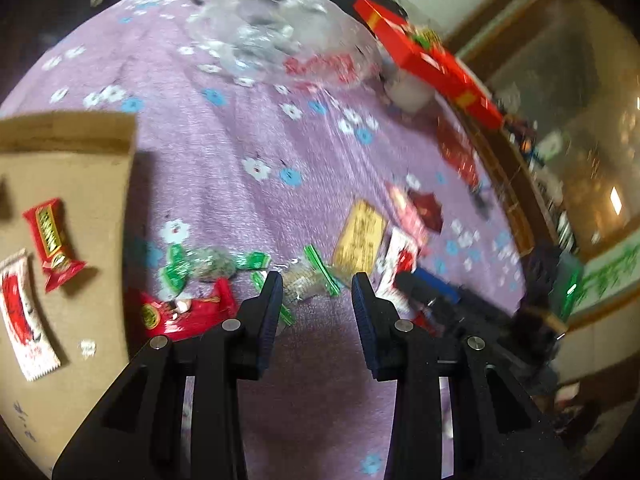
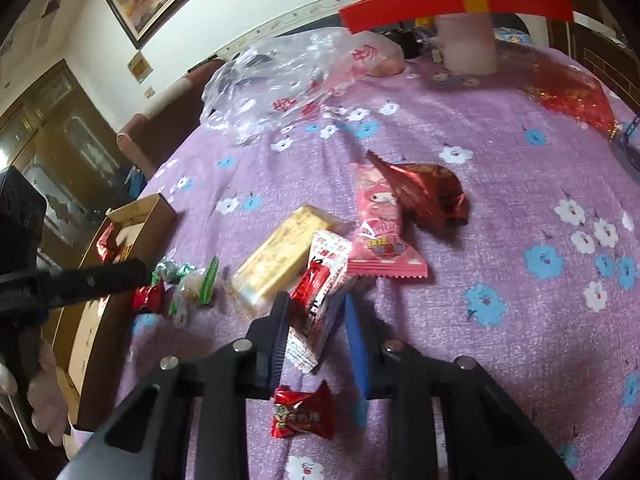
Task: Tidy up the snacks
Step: 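Grasp the white sachet with the right tool while the left tool grasps a clear-wrapped candy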
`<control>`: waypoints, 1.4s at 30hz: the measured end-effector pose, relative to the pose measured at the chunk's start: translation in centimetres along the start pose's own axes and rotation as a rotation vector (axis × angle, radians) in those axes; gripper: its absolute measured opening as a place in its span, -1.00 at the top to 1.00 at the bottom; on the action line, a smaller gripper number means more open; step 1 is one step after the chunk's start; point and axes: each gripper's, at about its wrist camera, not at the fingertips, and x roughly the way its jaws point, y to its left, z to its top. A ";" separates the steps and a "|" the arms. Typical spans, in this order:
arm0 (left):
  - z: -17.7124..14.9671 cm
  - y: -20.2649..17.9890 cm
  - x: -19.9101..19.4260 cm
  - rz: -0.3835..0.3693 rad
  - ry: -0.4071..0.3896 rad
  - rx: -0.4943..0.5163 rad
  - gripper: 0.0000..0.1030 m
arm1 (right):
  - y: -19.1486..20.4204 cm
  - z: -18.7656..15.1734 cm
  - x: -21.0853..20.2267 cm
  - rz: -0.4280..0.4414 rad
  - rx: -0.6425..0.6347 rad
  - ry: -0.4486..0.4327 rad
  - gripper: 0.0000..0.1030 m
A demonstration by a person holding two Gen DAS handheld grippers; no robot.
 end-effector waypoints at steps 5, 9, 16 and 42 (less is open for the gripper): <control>-0.3 -1.9 1.9 0.087 0.003 0.124 0.34 | -0.7 0.2 -0.5 -0.005 0.028 -0.013 0.46; -0.8 -2.8 3.0 0.177 0.000 0.227 0.34 | -0.8 0.3 -0.6 -0.005 0.034 -0.014 0.46; -1.4 -3.7 3.7 0.254 -0.009 0.328 0.34 | -0.9 0.4 -0.3 0.020 0.042 0.001 0.36; -2.4 -5.0 5.2 0.328 -0.007 0.440 0.41 | -1.2 0.6 -0.1 0.063 0.080 -0.016 0.06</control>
